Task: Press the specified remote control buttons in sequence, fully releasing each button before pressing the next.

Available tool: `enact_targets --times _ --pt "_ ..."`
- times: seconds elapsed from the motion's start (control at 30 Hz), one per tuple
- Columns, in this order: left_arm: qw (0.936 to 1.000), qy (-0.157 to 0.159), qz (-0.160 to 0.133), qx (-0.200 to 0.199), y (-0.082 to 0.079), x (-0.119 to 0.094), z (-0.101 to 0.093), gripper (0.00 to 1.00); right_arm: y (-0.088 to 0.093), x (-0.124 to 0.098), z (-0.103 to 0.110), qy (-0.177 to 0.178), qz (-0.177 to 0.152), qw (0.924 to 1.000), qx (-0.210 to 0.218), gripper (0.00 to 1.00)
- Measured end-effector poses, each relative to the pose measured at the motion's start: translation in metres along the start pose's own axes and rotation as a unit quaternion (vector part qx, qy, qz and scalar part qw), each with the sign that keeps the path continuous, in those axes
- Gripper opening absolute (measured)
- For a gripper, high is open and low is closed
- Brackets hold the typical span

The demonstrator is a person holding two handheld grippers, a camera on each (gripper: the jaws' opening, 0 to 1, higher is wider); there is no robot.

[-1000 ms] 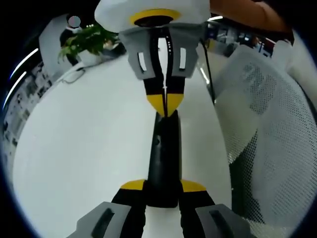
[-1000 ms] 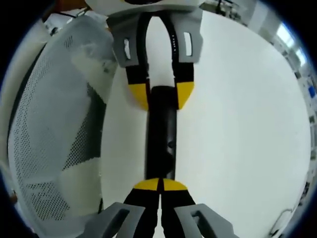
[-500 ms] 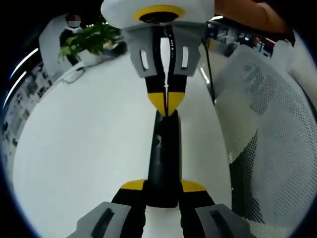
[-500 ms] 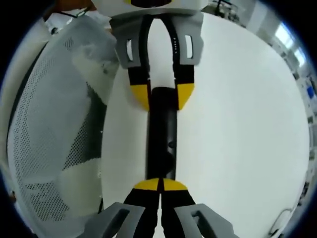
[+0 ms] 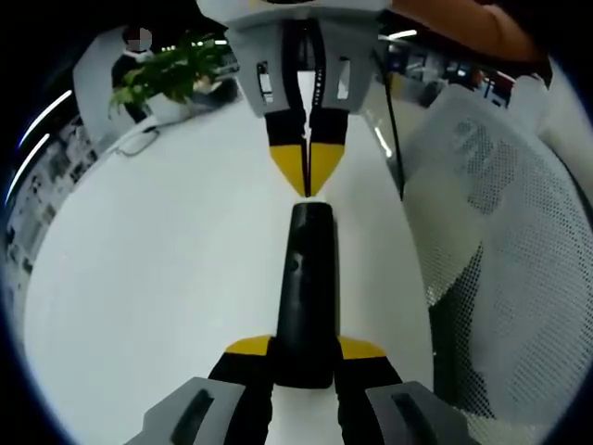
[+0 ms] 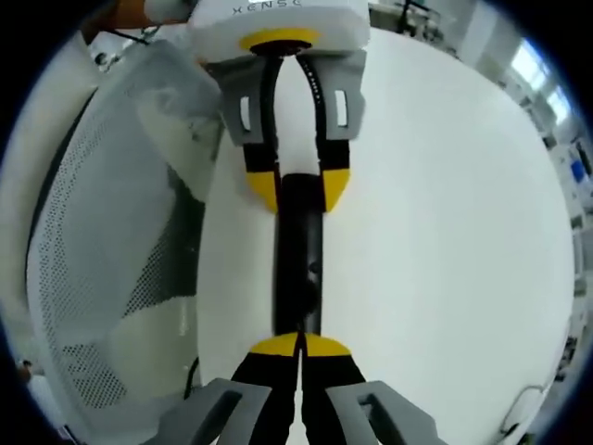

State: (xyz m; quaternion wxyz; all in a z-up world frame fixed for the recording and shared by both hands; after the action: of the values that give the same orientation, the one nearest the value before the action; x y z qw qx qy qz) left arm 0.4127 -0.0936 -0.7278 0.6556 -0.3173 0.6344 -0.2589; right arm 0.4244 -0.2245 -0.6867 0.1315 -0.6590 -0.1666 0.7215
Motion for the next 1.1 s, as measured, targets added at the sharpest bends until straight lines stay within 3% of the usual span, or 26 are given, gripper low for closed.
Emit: enact_targets --times 0.73,1.1 --pt "1.0 0.001 0.0 0.0 0.0 0.0 0.002 0.24 -0.022 -0.009 -0.003 -0.001 -0.004 0.9998 -0.019 0.0" --pt "1.0 0.001 -0.001 0.0 0.0 0.0 0.003 0.24 -0.024 0.004 -0.003 -0.012 -0.005 0.9996 -0.025 0.0"
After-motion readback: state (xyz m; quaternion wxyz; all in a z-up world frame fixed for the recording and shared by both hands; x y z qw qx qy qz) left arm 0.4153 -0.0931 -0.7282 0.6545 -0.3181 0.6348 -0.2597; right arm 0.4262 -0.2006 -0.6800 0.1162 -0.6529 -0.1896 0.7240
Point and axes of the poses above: the point that each gripper's makers call its tool centre point, and the gripper's own axes: x roughly forward along the fingers, z roughly to its left, y roughly out of its underside, the point moved 6 cm from there along -x, roughly backward along the fingers, and after that the axes turned 14 degrees about -z, right-handed, at the moved point
